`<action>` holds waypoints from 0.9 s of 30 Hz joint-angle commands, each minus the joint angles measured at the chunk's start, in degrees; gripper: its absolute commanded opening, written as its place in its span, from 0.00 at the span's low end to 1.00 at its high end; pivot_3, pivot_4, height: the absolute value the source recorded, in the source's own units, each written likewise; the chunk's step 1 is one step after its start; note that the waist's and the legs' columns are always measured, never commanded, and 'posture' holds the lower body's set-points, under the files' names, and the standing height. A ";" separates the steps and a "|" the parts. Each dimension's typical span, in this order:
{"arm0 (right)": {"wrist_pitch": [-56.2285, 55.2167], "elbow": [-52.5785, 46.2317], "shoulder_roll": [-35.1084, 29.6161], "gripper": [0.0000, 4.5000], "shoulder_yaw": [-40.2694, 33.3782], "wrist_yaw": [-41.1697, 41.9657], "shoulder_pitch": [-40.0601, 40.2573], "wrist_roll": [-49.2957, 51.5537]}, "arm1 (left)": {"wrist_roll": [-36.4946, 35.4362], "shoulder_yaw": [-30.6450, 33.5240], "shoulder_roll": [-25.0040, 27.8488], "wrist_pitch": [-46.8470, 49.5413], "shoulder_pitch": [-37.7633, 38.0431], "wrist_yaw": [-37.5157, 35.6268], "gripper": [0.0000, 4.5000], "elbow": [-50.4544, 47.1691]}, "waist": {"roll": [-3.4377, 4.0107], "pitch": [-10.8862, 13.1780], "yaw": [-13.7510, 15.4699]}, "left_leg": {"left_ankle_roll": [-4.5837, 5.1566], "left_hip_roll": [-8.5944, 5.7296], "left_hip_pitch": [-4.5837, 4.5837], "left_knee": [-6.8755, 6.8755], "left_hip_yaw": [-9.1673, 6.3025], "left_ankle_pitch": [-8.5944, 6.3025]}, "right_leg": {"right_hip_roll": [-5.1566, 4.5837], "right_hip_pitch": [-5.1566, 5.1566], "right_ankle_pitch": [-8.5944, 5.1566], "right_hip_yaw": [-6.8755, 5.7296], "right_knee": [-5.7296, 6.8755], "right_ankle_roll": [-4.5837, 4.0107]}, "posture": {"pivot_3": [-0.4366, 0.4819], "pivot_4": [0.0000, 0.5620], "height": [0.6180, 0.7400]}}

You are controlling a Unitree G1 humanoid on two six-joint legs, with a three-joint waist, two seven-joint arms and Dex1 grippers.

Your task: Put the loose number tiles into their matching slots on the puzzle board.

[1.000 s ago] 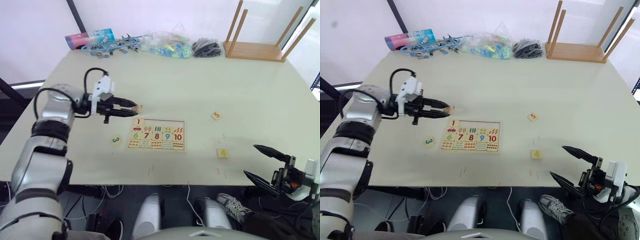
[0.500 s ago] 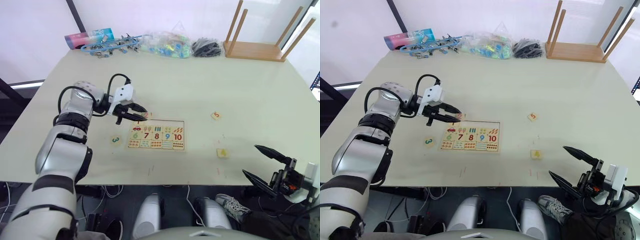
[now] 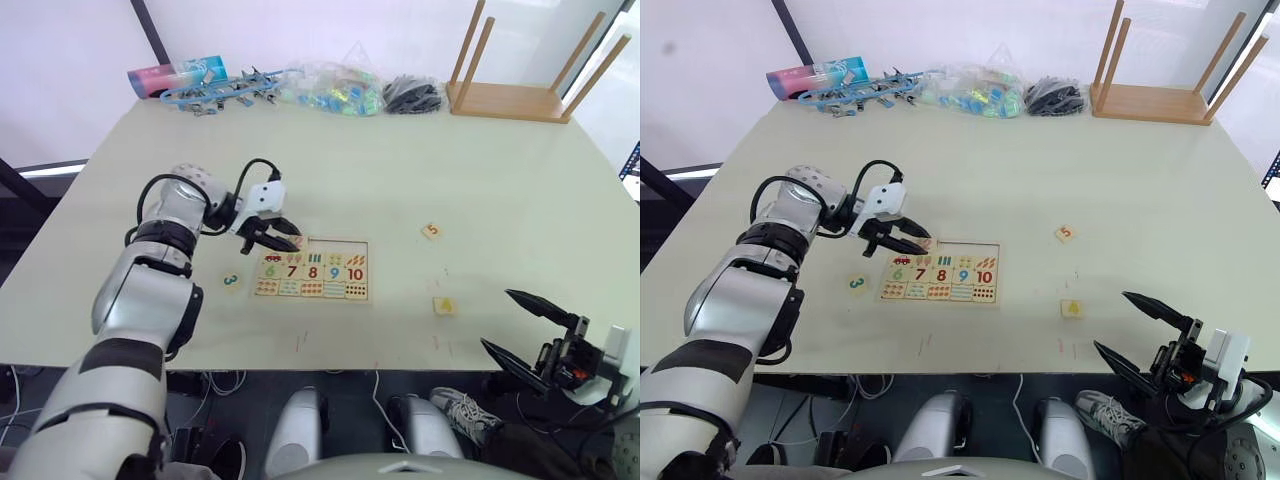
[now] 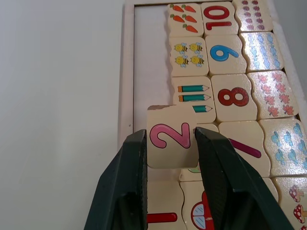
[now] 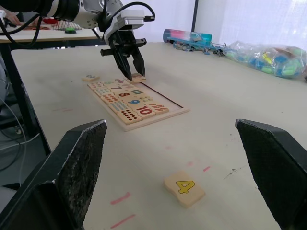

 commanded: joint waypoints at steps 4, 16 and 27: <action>-1.23 -1.48 -0.26 1.00 -0.41 -0.35 0.68 0.63 | 2.52 2.63 -0.28 -1.38 -2.09 0.08 0.23 0.60 | 0.00 0.00 0.04 | 0.00 0.00 0.00 0.00 0.01 0.00 | 0.00 0.00 0.07 0.01 0.00 -0.10 | 0.48 0.27 0.98; -1.04 -1.69 -0.63 1.00 -0.68 -0.32 1.10 0.86 | 5.37 4.38 -0.98 0.00 -2.49 4.02 0.23 1.13 | 0.00 0.00 0.00 | 0.00 0.00 0.00 0.01 0.01 0.00 | 0.01 0.00 0.07 0.01 0.02 -0.10 | 0.48 0.27 0.98; -1.16 -1.34 -0.62 1.00 -0.42 -0.27 0.77 0.53 | 6.72 5.53 -1.07 0.72 -2.24 3.11 0.23 1.03 | -0.01 0.00 0.00 | 0.00 0.00 0.00 0.01 0.01 0.00 | 0.01 0.01 0.08 0.01 0.03 -0.12 | 0.48 0.27 0.98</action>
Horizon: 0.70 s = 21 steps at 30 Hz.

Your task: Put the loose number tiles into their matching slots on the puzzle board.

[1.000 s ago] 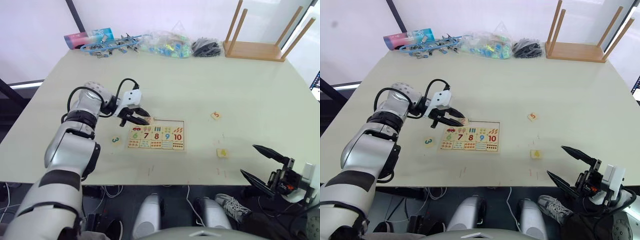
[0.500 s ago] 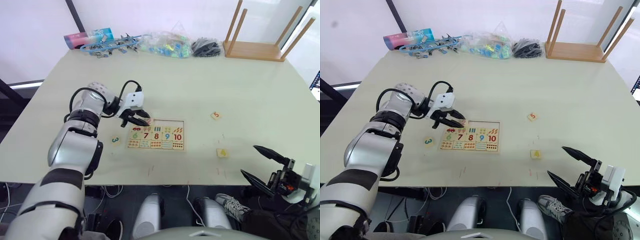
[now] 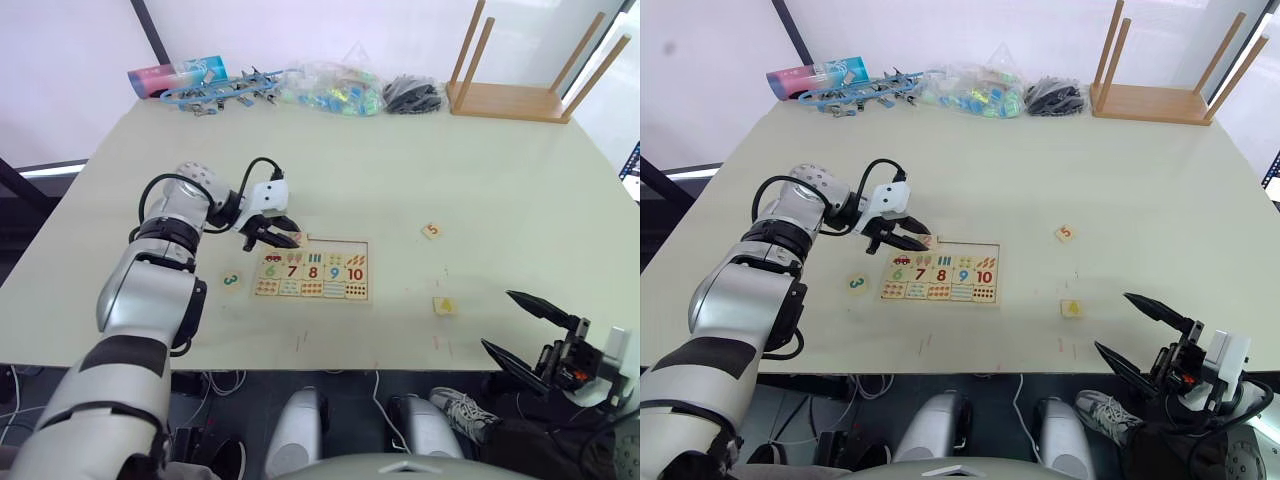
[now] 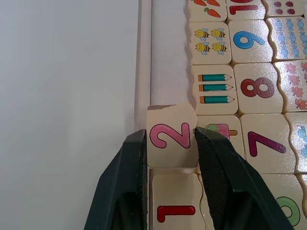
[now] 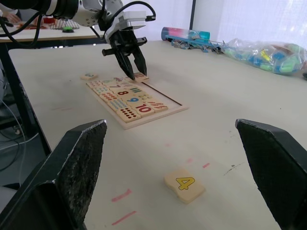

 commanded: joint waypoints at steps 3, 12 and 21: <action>-1.16 -1.49 -0.54 1.00 -0.26 -0.04 0.20 0.30 | 0.11 1.68 0.06 0.55 -1.24 -0.44 0.23 -0.09 | 0.00 0.00 0.00 | 0.00 0.00 0.00 0.00 0.00 0.00 | 0.00 0.00 0.00 0.00 0.00 0.00 | 0.48 0.27 0.98; -1.00 -2.09 -0.67 1.00 -0.32 -0.34 0.52 0.16 | 1.17 1.76 0.08 0.69 -1.11 0.31 0.23 0.03 | 0.00 0.00 0.00 | 0.00 0.00 0.00 0.01 0.00 0.00 | 0.00 0.00 0.01 0.00 0.01 0.01 | 0.48 0.27 0.98; -0.79 -2.12 -0.98 1.00 -0.52 -0.44 0.45 0.10 | 1.54 1.83 -0.13 1.16 -0.84 0.19 0.23 0.18 | 0.00 0.00 -0.03 | 0.00 0.00 0.01 0.02 0.01 0.00 | 0.00 0.00 0.02 0.00 0.02 -0.01 | 0.48 0.27 0.98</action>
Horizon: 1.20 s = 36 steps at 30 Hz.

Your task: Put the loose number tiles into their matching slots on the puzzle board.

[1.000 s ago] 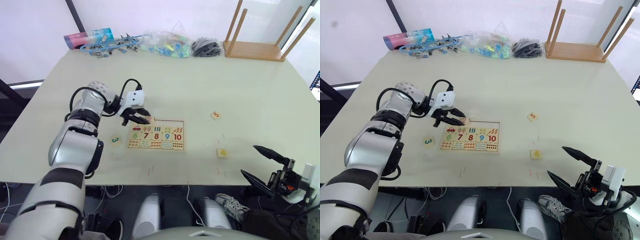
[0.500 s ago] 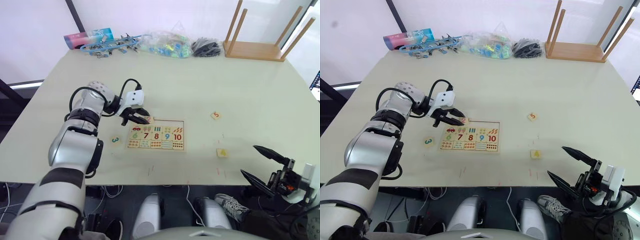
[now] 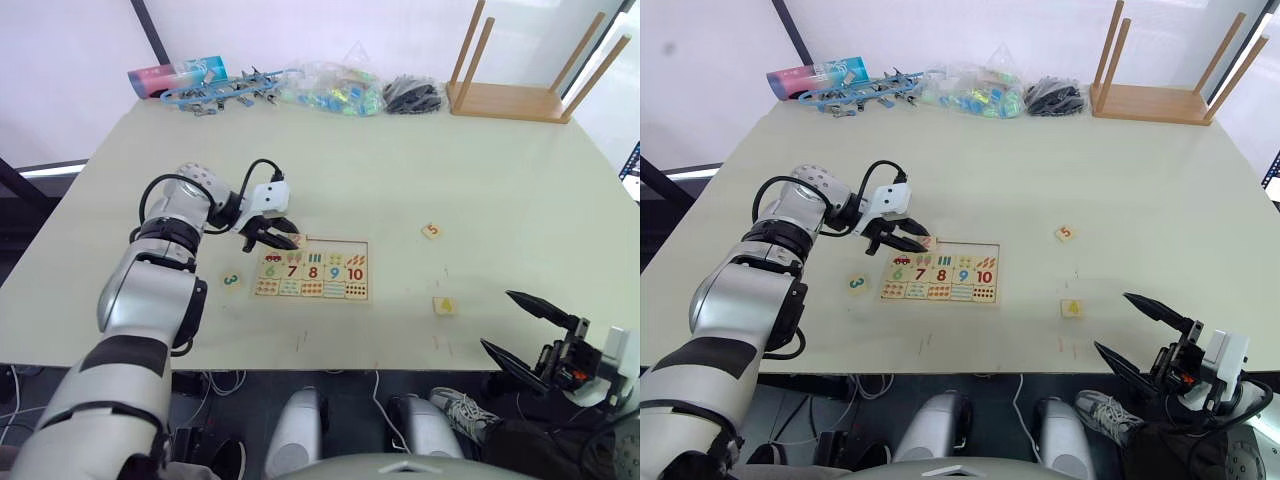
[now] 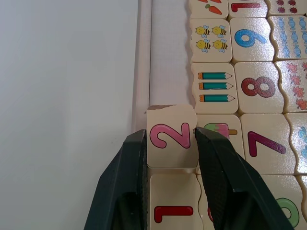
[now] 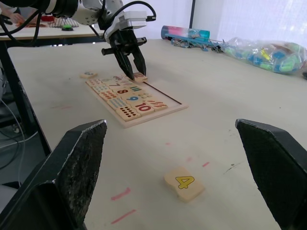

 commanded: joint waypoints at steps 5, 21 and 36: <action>-0.89 -1.80 -0.97 1.00 -0.43 -0.11 0.34 0.53 | 0.52 1.19 0.41 -0.01 -0.87 -0.02 0.54 0.00 | 0.00 0.00 0.01 | 0.00 0.00 0.00 0.00 0.00 0.00 | 0.00 0.00 0.03 0.00 0.01 -0.01 | 0.48 0.27 0.98; -1.27 -1.39 -0.69 1.00 -0.30 0.18 0.44 0.34 | -1.62 5.46 -0.14 2.66 -2.11 0.54 0.97 0.22 | 0.00 0.00 0.00 | 0.00 0.00 0.01 0.02 0.00 0.00 | 0.01 0.00 0.05 0.00 0.02 0.01 | 0.48 0.27 0.98; -1.94 -0.56 -0.45 1.00 0.48 0.04 -0.32 -0.07 | -2.78 9.22 -0.95 5.40 -1.91 1.55 0.01 0.35 | 0.00 0.00 -0.01 | 0.00 0.00 0.02 0.02 0.00 0.01 | 0.02 0.01 0.16 0.00 0.03 0.17 | 0.48 0.27 0.98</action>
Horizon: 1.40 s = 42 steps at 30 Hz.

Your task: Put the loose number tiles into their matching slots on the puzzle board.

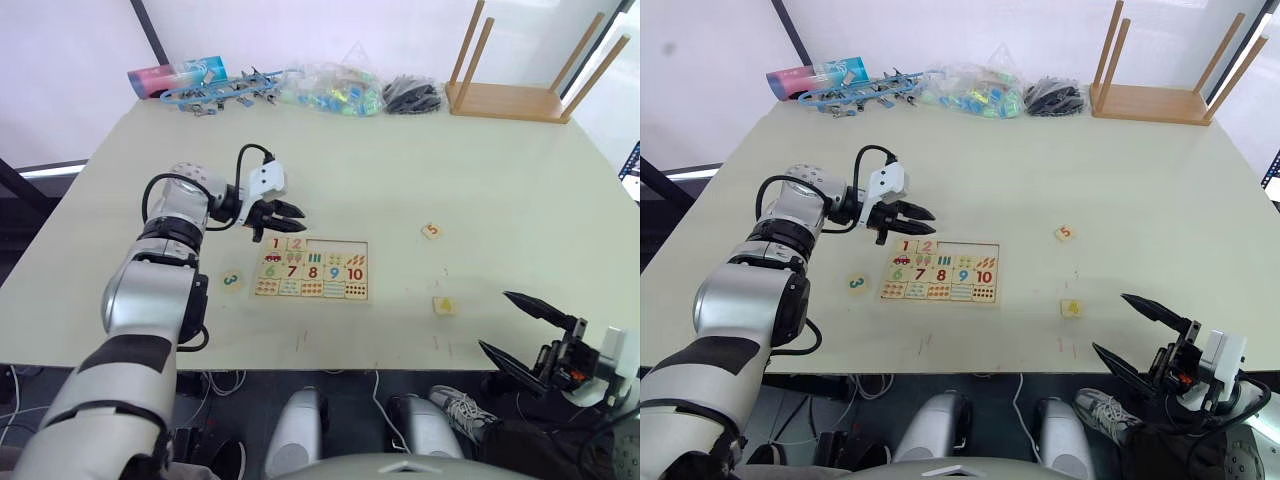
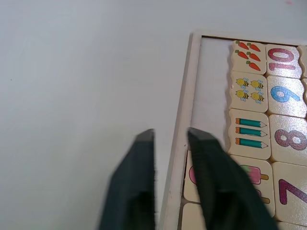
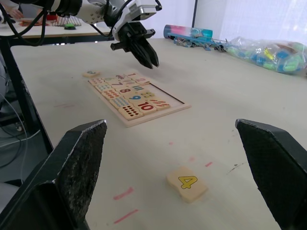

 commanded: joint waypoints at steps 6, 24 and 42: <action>-1.90 -0.16 -0.26 1.00 -0.13 0.07 -0.29 0.22 | 0.96 -0.57 0.41 -1.13 -0.20 -2.83 0.01 -0.35 | 0.00 0.00 0.00 | 0.00 0.00 0.00 0.00 0.00 0.00 | 0.00 0.00 0.00 0.00 0.00 -0.01 | 0.48 0.27 0.98; -1.08 -0.51 -1.35 1.00 -0.61 -0.28 -0.78 0.62 | 3.19 -1.75 0.85 -0.79 2.53 -2.37 0.01 -0.01 | -0.01 -0.02 0.00 | 0.00 0.00 0.06 0.03 0.00 0.00 | 0.00 0.02 -0.02 0.03 0.04 -0.05 | 0.48 0.27 0.98; 0.34 4.25 -1.45 1.00 -2.27 -3.70 -2.82 0.84 | -18.10 12.62 4.03 10.52 7.15 -8.47 0.01 -11.55 | 0.01 -0.03 -1.20 | 0.00 0.00 0.07 0.06 0.00 0.00 | 0.01 0.03 0.01 0.05 0.08 -0.01 | 0.48 0.27 0.98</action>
